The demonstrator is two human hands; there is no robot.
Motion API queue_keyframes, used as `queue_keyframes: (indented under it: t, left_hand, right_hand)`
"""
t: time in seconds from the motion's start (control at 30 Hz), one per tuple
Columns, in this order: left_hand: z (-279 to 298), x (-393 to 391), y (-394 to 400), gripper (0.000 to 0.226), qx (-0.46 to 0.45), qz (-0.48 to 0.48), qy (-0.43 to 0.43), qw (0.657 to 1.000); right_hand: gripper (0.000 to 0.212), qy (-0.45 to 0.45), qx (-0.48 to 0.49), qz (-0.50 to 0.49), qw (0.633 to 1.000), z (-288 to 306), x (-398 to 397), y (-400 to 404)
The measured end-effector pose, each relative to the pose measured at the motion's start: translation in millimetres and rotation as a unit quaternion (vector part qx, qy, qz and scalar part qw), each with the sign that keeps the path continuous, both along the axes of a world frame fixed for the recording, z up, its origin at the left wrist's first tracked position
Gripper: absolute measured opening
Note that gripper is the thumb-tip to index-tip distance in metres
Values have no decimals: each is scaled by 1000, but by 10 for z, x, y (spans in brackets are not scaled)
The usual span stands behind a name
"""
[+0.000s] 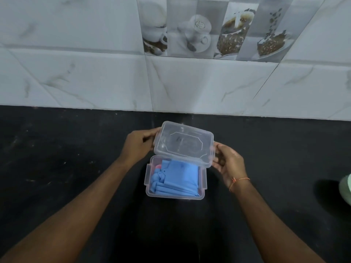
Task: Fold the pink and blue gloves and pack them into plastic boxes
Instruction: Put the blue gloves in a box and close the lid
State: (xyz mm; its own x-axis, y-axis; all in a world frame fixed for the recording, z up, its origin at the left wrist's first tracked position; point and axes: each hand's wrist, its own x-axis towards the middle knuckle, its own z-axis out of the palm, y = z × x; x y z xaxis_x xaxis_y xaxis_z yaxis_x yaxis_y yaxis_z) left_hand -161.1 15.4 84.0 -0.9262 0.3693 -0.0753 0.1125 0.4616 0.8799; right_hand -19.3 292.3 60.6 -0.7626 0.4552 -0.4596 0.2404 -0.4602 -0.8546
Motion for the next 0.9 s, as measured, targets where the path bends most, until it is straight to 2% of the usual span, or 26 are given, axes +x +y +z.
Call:
queue_keyframes:
  t: [0.1,0.17,0.27,0.6,0.77,0.9]
  left_hand:
    - [-10,307,-224,41,43,60,-64,995]
    - [-65,507,-346,30,55,102,-90,989]
    - [-192,758,-464,34,58,114,-120,985]
    - [-280,973,-469,36,-73,100,-72,990]
    - [-320,971,-459,34,-53,113,-111,986]
    - [-410,998,-462,35,20,139,-205,969]
  right_hand:
    - [14,-9,62,24,998,-6,165,-170]
    - [22,-24,97,33,994,-38,271,-236]
    - [29,-41,130,46,990,-53,411,-324]
    - [21,-93,236,41,967,-124,543,-457]
    - [12,-125,295,53,946,-176,531,-476]
    - [12,-134,281,70,948,-193,564,-465]
